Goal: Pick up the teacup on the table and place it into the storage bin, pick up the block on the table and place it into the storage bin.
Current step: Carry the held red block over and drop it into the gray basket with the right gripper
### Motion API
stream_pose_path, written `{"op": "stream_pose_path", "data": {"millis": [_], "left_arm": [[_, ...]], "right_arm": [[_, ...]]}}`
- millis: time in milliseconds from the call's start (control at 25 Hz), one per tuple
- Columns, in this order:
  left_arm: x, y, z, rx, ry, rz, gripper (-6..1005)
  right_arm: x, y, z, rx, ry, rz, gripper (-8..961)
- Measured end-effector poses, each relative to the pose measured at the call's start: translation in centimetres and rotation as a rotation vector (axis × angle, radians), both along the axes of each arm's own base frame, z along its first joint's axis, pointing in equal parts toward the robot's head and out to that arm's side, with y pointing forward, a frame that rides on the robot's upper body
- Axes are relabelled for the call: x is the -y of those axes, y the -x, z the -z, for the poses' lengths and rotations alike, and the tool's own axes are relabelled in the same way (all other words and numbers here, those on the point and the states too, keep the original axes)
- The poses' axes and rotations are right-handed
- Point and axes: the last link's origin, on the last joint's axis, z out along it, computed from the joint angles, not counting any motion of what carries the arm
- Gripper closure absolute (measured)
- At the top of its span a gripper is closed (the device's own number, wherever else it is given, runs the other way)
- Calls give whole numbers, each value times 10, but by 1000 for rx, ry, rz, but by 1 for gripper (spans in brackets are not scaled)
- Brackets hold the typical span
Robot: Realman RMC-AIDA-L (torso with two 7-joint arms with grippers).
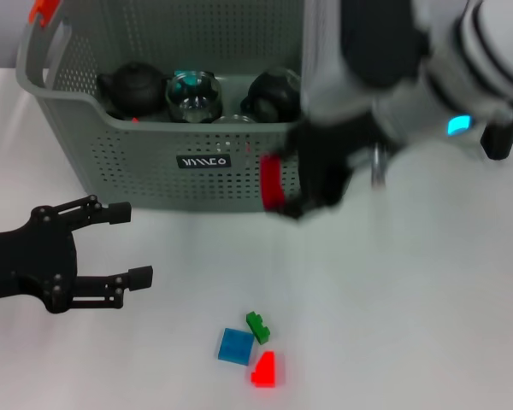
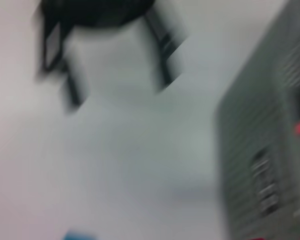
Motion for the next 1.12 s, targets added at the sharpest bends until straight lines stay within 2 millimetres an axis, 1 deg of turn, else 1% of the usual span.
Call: {"op": "stream_pose_path", "data": {"millis": [120, 240, 320, 400, 560, 640, 800, 1000, 1120], "left_arm": [[0, 0, 0, 0, -2, -1, 67], [-2, -1, 0, 2, -4, 4, 67], [-3, -2, 0, 3, -5, 6, 68], [-3, -2, 0, 4, -7, 6, 69], [-4, -2, 0, 4, -10, 4, 70], [-4, -2, 0, 5, -9, 2, 70], [-4, -2, 0, 5, -9, 0, 71], [-5, -2, -1, 2, -10, 1, 71], [-5, -2, -2, 0, -10, 1, 70]], "right_arm": [[-15, 22, -20, -152, -107, -18, 247], [-36, 40, -29, -289, -235, -40, 251], [-51, 45, -28, -333, -315, -43, 254], [-65, 45, -23, -340, -373, -36, 253], [-92, 40, -9, -299, -462, 24, 252], [-99, 37, -2, -270, -466, 60, 248], [-105, 32, 4, -247, -456, 103, 241], [-105, 31, 2, -261, -460, 108, 232], [-102, 31, -4, -278, -468, 104, 169]]}}
